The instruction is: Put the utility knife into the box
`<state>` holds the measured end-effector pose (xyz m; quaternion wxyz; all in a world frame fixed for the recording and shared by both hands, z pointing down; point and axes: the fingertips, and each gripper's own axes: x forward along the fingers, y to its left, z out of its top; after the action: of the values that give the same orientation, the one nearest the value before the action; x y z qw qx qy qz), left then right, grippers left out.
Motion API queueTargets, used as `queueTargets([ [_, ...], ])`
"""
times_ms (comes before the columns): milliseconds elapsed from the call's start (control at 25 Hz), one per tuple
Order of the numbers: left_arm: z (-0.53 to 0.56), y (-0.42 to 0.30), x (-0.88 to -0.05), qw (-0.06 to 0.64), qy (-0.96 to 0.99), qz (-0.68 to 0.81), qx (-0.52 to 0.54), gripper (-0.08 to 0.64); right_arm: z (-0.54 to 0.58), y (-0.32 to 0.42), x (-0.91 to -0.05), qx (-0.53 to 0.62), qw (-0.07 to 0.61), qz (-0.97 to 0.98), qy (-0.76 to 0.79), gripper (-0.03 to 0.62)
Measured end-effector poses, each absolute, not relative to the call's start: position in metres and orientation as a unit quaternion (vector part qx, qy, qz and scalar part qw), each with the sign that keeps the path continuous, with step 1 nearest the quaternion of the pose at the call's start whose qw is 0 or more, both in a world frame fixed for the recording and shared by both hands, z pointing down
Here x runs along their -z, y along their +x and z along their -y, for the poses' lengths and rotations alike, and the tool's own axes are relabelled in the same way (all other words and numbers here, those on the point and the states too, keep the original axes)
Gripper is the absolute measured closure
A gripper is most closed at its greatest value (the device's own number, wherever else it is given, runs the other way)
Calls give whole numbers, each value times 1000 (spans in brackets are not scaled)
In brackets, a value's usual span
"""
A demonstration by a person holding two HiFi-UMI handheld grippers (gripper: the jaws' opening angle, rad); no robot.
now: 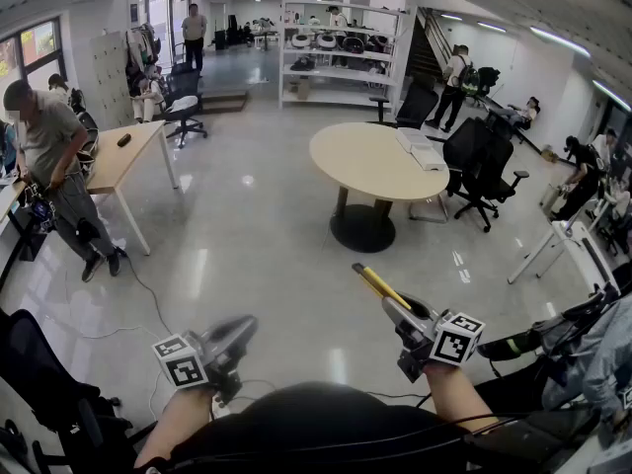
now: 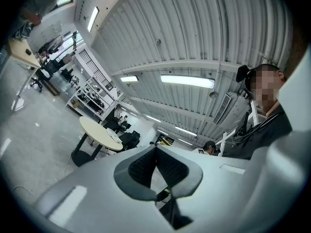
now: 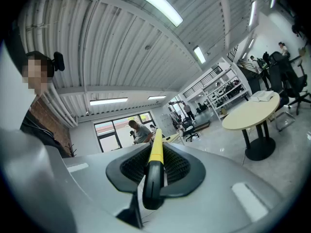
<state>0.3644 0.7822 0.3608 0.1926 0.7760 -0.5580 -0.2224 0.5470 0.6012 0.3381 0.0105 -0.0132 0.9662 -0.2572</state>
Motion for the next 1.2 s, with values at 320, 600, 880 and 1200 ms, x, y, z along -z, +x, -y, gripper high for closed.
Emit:
queueTargets([
  [320, -775, 349, -363, 194, 776, 557, 223, 560, -593, 533, -339, 251, 12, -968, -16, 506],
  [600, -782, 323, -363, 192, 774, 559, 227, 560, -598, 507, -340, 273, 0, -962, -11, 503],
  [880, -816, 274, -360, 187, 760, 578, 230, 560, -616, 461, -336, 269, -6, -963, -10, 503],
  [1200, -861, 213, -365, 185, 741, 601, 236, 560, -647, 395, -328, 255, -18, -967, 4, 503],
])
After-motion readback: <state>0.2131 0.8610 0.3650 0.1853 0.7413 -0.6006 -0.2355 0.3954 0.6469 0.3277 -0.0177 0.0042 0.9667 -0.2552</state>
